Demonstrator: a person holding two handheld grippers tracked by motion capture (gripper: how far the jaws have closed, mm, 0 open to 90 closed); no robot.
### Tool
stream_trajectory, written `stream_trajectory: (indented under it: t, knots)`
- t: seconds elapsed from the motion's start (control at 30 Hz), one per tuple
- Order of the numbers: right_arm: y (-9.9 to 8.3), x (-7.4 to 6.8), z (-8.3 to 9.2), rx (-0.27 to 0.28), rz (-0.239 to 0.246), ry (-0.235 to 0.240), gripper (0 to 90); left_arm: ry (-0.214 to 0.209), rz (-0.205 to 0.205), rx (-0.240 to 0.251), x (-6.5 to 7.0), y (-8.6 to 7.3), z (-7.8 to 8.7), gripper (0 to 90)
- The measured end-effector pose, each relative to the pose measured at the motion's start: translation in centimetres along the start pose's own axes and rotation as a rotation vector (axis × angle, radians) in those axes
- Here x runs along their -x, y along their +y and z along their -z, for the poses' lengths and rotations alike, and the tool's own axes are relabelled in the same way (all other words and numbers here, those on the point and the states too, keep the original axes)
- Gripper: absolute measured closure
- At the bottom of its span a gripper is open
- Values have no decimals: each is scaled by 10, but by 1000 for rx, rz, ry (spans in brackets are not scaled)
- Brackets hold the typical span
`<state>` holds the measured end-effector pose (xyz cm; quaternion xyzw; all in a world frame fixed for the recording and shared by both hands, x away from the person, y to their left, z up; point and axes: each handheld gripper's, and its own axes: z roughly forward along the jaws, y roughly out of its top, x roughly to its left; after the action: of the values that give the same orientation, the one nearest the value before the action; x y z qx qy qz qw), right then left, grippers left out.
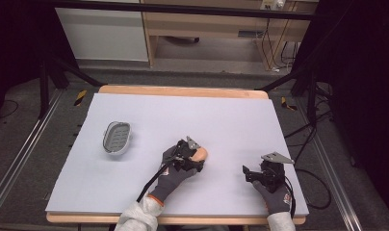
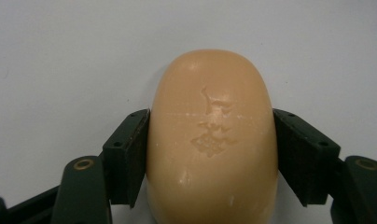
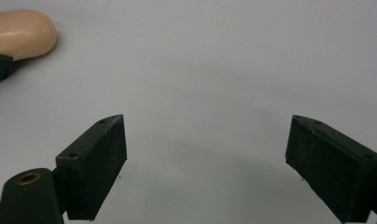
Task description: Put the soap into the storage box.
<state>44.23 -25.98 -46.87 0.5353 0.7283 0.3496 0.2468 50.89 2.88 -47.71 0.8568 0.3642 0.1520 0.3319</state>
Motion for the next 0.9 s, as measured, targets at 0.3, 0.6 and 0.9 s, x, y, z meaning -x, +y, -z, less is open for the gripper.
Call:
stream_trajectory:
  t: [0.3,0.6,0.9]
  knots:
    - [0,1,0,-1,2,-1,126,-13,7,-5,0,1,3,315]
    - [0,0,1,-1,-3,-1,126,-24,1,31,-4,5,27,316]
    - [0,0,1,0,-1,2,126,-29,5,59,-11,5,53,316]
